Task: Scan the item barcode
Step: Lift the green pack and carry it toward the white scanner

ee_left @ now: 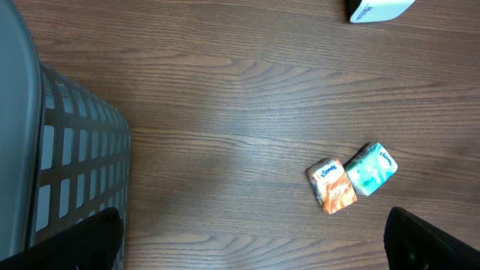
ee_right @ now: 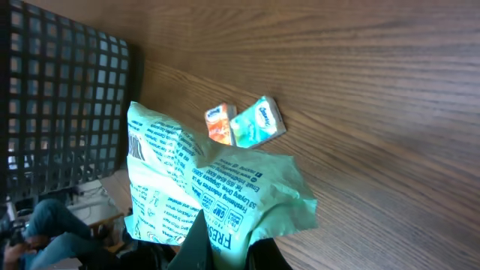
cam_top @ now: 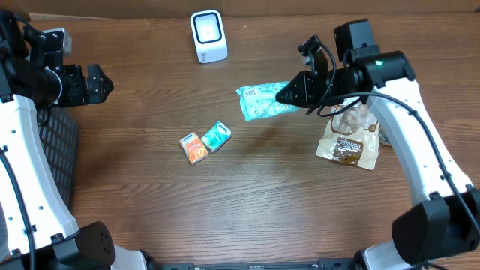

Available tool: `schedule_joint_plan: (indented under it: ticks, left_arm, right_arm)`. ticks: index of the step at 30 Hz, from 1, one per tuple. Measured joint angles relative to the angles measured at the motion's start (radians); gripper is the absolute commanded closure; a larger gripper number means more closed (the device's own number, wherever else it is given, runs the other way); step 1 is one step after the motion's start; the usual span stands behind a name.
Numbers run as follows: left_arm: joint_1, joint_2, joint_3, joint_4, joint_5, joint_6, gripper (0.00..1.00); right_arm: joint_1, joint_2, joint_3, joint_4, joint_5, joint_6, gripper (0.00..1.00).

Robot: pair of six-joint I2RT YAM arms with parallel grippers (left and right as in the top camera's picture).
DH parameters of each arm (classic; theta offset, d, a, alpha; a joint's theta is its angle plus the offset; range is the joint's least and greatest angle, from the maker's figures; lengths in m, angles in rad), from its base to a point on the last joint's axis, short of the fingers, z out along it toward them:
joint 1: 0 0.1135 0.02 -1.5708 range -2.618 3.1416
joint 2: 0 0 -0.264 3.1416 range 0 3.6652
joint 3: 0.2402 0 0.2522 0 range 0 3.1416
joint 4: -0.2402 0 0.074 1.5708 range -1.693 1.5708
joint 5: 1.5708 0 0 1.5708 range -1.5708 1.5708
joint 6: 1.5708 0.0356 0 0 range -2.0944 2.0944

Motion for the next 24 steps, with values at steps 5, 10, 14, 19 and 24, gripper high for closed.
schedule_joint_plan:
  ticks: [5, 10, 14, 19, 24]
  left_arm:
    - [0.000, 0.000, 0.000, 0.000, 0.000, 0.000, 0.01]
    - [0.000, 0.000, 0.000, 0.000, 0.000, 0.000, 0.01]
    - [0.000, 0.000, 0.000, 0.000, 0.000, 0.000, 0.00]
    - [0.000, 0.000, 0.000, 0.000, 0.000, 0.000, 0.00]
    - [0.000, 0.000, 0.000, 0.000, 0.000, 0.000, 0.01]
  right_arm:
    - [0.008, -0.021, 0.000, 0.041, 0.034, 0.029, 0.96]
    - [0.048, -0.021, 0.000, 0.072, 0.060, 0.040, 0.96]
    - [0.078, -0.021, 0.000, 0.086, 0.064, 0.041, 0.96]
    - [0.084, -0.021, 0.000, 0.087, 0.064, 0.066, 0.96]
    - [0.084, -0.021, 0.001, 0.087, 0.070, 0.101, 0.96]
